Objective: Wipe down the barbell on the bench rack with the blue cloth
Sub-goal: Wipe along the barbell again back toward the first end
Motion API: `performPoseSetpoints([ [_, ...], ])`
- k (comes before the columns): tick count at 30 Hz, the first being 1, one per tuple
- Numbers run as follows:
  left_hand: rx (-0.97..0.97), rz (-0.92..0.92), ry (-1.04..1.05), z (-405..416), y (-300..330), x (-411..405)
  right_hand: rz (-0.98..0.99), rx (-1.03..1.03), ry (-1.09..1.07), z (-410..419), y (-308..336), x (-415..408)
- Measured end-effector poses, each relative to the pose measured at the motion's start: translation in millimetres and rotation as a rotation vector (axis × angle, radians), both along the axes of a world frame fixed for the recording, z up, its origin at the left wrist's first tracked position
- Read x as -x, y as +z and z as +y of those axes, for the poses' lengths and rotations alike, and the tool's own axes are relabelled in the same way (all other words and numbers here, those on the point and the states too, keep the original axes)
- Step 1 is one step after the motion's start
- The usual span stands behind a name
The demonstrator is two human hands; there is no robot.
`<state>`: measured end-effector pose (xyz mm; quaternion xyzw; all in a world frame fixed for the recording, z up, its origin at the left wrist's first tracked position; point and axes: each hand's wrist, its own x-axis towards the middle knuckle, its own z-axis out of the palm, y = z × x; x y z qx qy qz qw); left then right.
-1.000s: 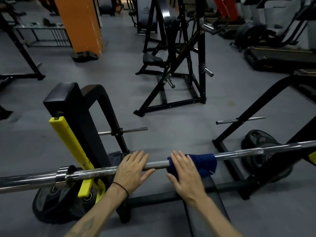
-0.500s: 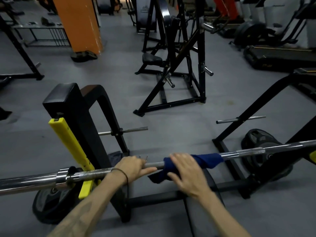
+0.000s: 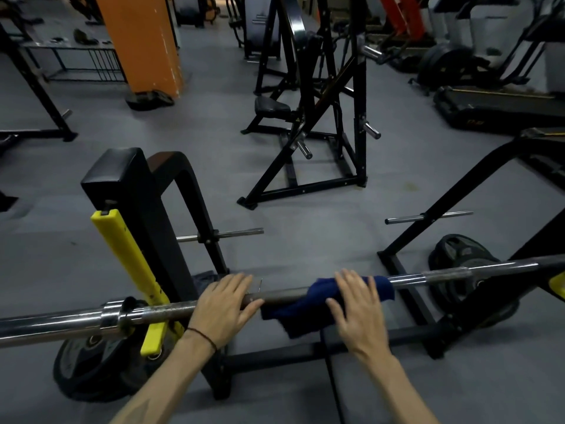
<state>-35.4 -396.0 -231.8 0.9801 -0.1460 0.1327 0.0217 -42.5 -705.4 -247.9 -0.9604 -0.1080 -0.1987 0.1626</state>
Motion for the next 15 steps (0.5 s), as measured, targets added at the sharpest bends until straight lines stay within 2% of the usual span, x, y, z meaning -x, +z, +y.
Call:
performPoseSetpoints([
  [3, 0.009, -0.001, 0.052, -1, -2, 4, 0.042, -0.173, -0.196, 43, -2, 3],
  [6, 0.026, 0.035, 0.064, -8, -2, 4, 0.068, -0.145, -0.017, 89, -6, 16],
  [9, 0.009, 0.043, 0.04, -5, -2, 4, 0.042, 0.048, 0.149, 56, -3, 6],
  [12, 0.0, 0.057, 0.039, -3, -3, 5, -0.033, 0.029, -0.034, 9, -3, -4],
  [15, 0.049, 0.09, 0.071, -5, -3, 3, -0.011, -0.173, -0.284, 40, -7, -3],
])
